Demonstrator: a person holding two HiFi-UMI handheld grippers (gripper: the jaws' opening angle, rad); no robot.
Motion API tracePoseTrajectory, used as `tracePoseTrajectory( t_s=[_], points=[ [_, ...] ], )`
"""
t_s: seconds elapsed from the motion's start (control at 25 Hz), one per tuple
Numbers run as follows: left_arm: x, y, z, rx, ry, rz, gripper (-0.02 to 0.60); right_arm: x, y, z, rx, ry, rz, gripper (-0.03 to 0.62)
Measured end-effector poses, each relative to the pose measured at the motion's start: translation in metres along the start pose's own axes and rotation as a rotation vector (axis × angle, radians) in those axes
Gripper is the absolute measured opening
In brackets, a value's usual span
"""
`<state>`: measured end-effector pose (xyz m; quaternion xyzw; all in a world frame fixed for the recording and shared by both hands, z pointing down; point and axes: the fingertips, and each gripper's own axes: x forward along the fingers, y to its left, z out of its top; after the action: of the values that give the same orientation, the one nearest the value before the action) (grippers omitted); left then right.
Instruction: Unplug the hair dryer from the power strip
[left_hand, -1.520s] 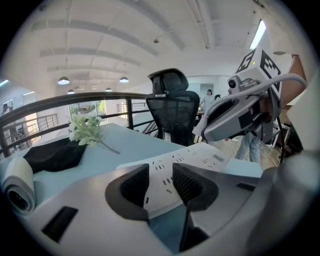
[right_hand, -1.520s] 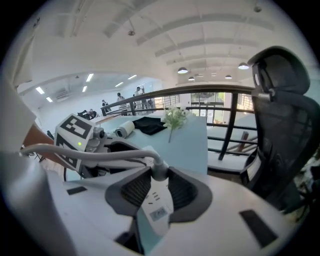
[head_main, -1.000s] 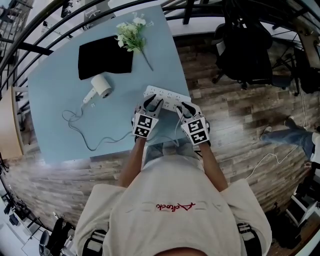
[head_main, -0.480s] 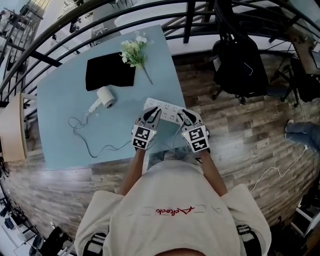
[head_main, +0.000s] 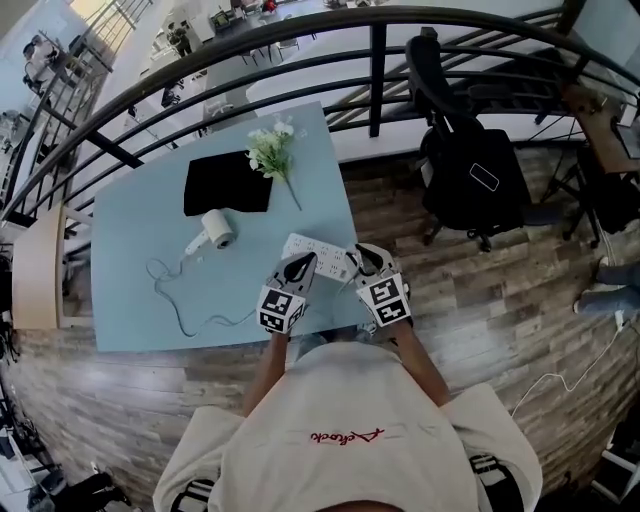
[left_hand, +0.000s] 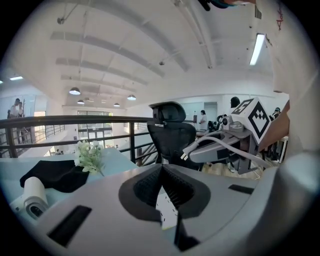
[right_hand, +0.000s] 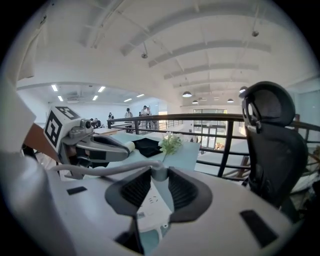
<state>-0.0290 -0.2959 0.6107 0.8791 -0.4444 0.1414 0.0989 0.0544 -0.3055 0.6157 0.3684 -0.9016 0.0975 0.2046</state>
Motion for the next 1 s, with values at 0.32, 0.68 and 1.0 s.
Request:
tracePoseTrajectory(
  t_s=[0.32,0.68,1.0],
  points=[
    [-0.015,-0.008,0.033,-0.011,-0.08,0.059,0.008,-0.012,0.0,0.01,0.02,-0.053,0.041,0.118],
    [-0.039,-0.011,0.043,0.019,-0.106,0.062,0.009,-0.025,0.022,0.016,0.015,-0.08,0.047,0.118],
    [-0.111,-0.017,0.024,0.026,-0.136,0.059,0.009,-0.046,0.083,0.018,0.035,-0.108,0.03,0.118]
  ],
)
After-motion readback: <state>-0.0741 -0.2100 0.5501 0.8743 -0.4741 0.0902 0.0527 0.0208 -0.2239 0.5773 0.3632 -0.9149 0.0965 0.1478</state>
